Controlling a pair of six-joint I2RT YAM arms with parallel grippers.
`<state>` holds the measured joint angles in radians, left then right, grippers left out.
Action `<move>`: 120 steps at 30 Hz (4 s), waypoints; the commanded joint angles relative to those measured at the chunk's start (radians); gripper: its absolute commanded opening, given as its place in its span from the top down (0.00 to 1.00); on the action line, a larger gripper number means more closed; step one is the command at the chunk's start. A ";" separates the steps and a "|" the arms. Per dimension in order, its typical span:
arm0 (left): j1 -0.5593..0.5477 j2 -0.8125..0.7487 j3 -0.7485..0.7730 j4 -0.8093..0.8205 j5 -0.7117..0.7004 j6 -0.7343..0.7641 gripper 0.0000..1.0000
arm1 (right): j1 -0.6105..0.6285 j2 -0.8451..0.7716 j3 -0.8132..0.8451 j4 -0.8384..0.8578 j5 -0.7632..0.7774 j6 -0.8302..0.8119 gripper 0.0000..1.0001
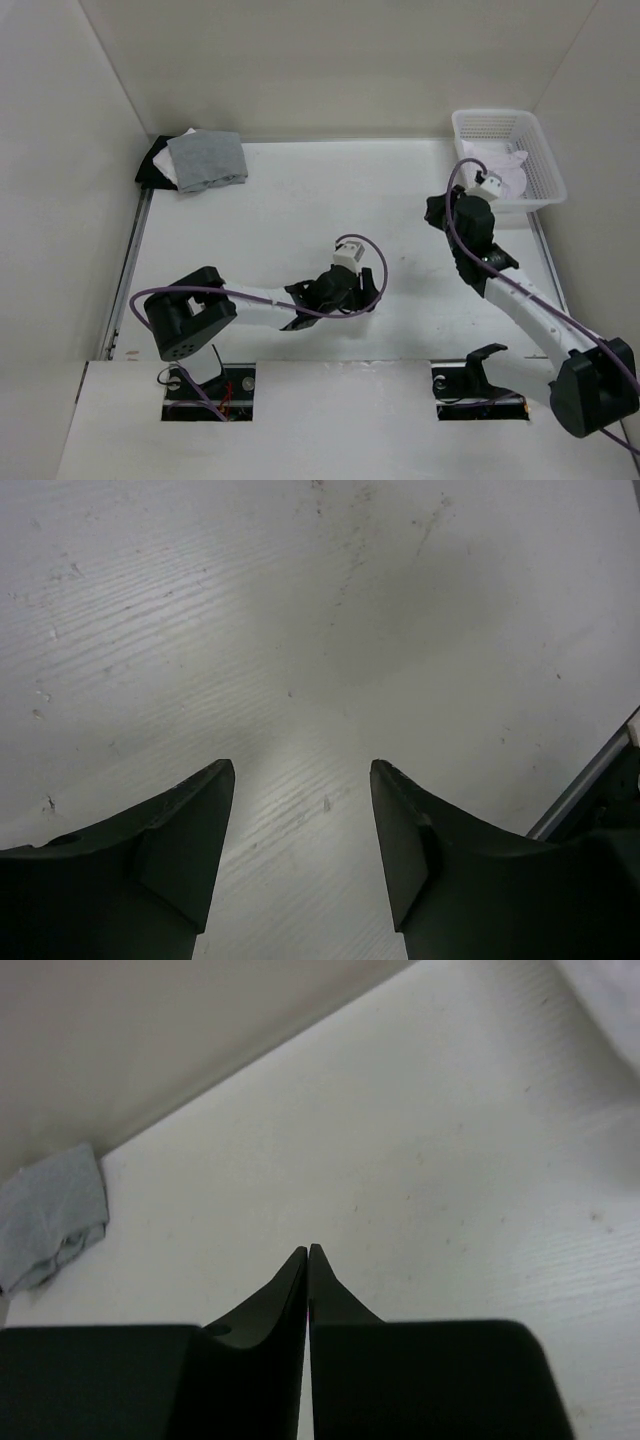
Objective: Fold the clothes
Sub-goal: Grab the tank top from the pile, then move the tank top to the center of the board, then flatten the tank top out
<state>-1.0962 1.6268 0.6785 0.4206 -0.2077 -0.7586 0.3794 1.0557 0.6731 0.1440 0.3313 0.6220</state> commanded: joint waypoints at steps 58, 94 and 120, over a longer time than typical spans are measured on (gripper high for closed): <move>0.325 -0.179 -0.301 0.484 0.177 -0.057 0.51 | -0.479 0.504 0.848 -0.104 -0.155 -0.061 1.00; 0.525 -0.719 -0.412 -0.147 0.022 -0.032 0.64 | 0.143 0.404 0.088 0.178 -0.138 0.067 0.49; 0.318 -0.381 -0.281 -0.369 -0.182 -0.122 0.61 | 0.440 0.151 -0.242 0.072 0.003 0.191 0.67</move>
<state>-0.7753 1.1999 0.3763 0.0334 -0.3885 -0.8581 0.8234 1.1912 0.4374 0.1867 0.3119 0.8051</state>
